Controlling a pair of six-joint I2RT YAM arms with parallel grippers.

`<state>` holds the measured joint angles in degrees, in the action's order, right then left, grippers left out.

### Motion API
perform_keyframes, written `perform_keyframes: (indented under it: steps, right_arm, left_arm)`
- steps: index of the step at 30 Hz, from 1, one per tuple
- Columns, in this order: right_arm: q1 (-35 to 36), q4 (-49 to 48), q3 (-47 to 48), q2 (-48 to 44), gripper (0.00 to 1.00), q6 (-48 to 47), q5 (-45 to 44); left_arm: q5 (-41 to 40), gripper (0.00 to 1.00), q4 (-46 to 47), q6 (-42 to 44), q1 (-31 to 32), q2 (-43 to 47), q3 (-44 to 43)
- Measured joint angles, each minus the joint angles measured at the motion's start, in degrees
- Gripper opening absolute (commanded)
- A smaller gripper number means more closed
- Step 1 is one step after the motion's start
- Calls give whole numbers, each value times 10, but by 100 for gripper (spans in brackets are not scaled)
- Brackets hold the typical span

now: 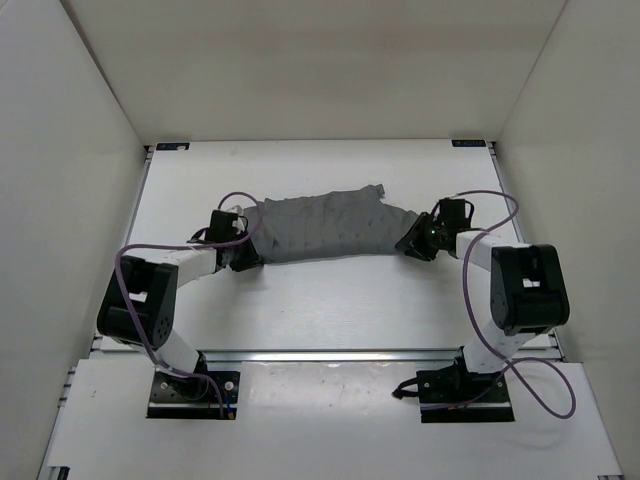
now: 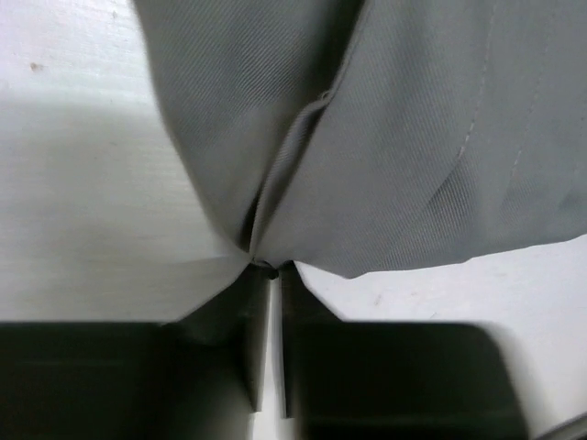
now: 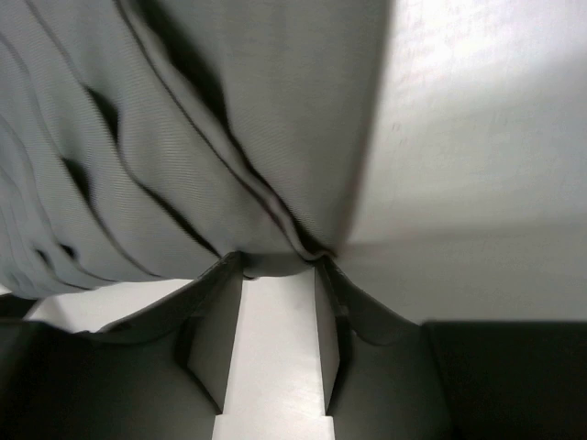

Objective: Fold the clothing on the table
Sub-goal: Fold the skirt

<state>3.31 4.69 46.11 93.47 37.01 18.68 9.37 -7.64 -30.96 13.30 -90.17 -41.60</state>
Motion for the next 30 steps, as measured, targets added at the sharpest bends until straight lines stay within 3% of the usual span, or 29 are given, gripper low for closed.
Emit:
perform_keyframes:
  steps: [1, 3, 11, 18, 24, 30]
  right_arm:
    - [0, -4, 6, 10, 15, 2, -1]
    - [-2, -13, 12, 31, 0, 3, -1]
    - [-27, -19, 27, 45, 0, -9, 22]
    - [-48, 23, 86, -13, 0, -69, 47]
    - [46, 35, 295, 33, 0, -116, 132]
    - [196, 71, 509, 193, 0, -161, 217]
  left_arm:
    - [0, 0, 6, -1, 0, -3, 0]
    - [0, 0, 12, -4, -1, -5, 1]
    - [9, 0, 23, 3, 3, -9, 2]
    - [15, 0, 31, 3, 38, -7, 9]
    - [25, 0, 65, -7, 40, 4, 36]
    - [29, 0, 95, -22, 34, 19, 63]
